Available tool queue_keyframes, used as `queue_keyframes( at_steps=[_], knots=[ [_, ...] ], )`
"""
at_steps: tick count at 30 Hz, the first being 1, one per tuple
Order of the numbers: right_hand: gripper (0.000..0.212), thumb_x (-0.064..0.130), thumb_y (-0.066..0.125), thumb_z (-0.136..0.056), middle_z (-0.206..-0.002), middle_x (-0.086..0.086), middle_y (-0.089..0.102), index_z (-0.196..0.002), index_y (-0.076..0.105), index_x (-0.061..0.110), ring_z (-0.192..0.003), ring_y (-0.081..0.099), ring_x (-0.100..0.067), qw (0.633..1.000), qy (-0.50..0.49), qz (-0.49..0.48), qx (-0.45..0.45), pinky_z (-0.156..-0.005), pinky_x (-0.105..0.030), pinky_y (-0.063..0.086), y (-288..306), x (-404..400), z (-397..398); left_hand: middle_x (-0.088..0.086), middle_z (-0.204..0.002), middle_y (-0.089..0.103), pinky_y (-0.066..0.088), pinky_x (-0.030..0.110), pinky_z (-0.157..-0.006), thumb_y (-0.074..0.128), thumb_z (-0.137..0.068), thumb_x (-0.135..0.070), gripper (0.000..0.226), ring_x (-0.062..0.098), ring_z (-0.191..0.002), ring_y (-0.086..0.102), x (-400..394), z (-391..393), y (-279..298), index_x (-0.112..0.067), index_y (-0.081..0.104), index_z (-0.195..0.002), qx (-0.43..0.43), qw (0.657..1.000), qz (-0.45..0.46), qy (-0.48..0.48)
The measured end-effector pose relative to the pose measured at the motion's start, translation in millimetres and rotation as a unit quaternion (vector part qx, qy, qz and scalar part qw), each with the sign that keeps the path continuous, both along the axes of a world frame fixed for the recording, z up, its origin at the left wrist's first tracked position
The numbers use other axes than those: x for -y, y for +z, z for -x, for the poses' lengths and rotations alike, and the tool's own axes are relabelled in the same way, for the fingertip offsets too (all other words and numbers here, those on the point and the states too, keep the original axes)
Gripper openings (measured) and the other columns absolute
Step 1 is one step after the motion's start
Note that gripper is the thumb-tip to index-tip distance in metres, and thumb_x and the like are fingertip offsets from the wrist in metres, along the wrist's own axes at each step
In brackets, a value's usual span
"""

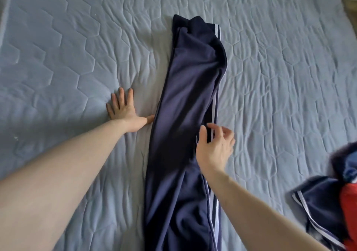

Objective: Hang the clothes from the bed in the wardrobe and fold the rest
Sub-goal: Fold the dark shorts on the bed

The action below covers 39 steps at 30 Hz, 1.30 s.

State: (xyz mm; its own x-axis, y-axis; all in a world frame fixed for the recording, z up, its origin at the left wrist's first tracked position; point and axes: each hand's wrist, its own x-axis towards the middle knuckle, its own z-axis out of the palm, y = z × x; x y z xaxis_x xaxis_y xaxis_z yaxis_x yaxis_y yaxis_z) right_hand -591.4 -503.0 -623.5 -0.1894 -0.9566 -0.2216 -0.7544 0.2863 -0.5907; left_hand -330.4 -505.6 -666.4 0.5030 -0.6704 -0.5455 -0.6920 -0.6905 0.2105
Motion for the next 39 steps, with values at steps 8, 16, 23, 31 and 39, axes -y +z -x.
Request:
queue_keyframes(
  at_steps=[8,16,23,31,39],
  knots=[
    [0.015,0.038,0.070,-0.089,-0.078,0.012,0.069,-0.084,0.068,0.024,-0.080,0.068,-0.011,0.987,-0.047,-0.117,0.101,-0.073,-0.026,0.053,15.5,-23.4,25.7,0.001,-0.156,0.046,0.029,0.024,-0.109,0.074,-0.093,-0.025,0.052,0.020,-0.143,0.044,-117.7,50.2,47.5,-0.022,0.055,-0.142,-0.174,0.964,0.183,0.078],
    [0.058,0.059,0.060,-0.093,-0.123,0.003,0.070,-0.137,0.058,0.020,-0.116,0.067,-0.027,0.973,-0.023,-0.225,0.055,-0.107,-0.045,0.050,39.4,-54.6,81.9,-0.006,-0.129,0.059,0.043,0.025,-0.089,0.070,-0.094,-0.026,0.043,0.011,-0.104,0.062,-224.5,117.8,69.9,-0.021,0.055,-0.134,-0.252,0.945,0.137,0.159],
    [0.065,0.071,0.069,-0.081,-0.108,0.008,0.065,-0.122,0.051,0.025,-0.099,0.067,-0.017,0.911,0.087,-0.402,-0.011,-0.085,-0.031,0.050,59.4,-186.8,137.8,-0.023,-0.095,0.065,0.042,0.026,-0.077,0.075,-0.073,-0.061,0.037,0.009,-0.098,0.062,-348.6,176.2,82.4,-0.035,0.057,-0.093,-0.357,0.893,-0.109,0.251],
    [0.022,0.025,0.075,-0.091,-0.103,-0.006,0.077,-0.110,0.069,0.016,-0.090,0.073,-0.020,0.872,0.005,-0.472,0.125,-0.074,-0.031,0.058,59.8,-282.2,175.7,-0.009,-0.099,0.070,0.047,0.025,-0.073,0.067,-0.094,-0.046,0.025,0.009,-0.089,0.065,-381.5,219.0,84.6,-0.023,0.062,-0.102,-0.321,0.912,-0.130,0.218],
    [0.019,0.022,0.066,-0.090,-0.117,-0.010,0.069,-0.108,0.065,0.016,-0.101,0.065,-0.022,0.840,-0.109,-0.506,0.164,-0.101,-0.046,0.057,106.9,-307.6,161.9,0.003,-0.118,0.066,0.058,0.047,-0.098,0.055,-0.102,-0.035,0.020,0.026,-0.101,0.072,-395.3,224.7,125.9,-0.022,0.050,-0.116,-0.389,0.858,-0.117,0.314]
  ],
)
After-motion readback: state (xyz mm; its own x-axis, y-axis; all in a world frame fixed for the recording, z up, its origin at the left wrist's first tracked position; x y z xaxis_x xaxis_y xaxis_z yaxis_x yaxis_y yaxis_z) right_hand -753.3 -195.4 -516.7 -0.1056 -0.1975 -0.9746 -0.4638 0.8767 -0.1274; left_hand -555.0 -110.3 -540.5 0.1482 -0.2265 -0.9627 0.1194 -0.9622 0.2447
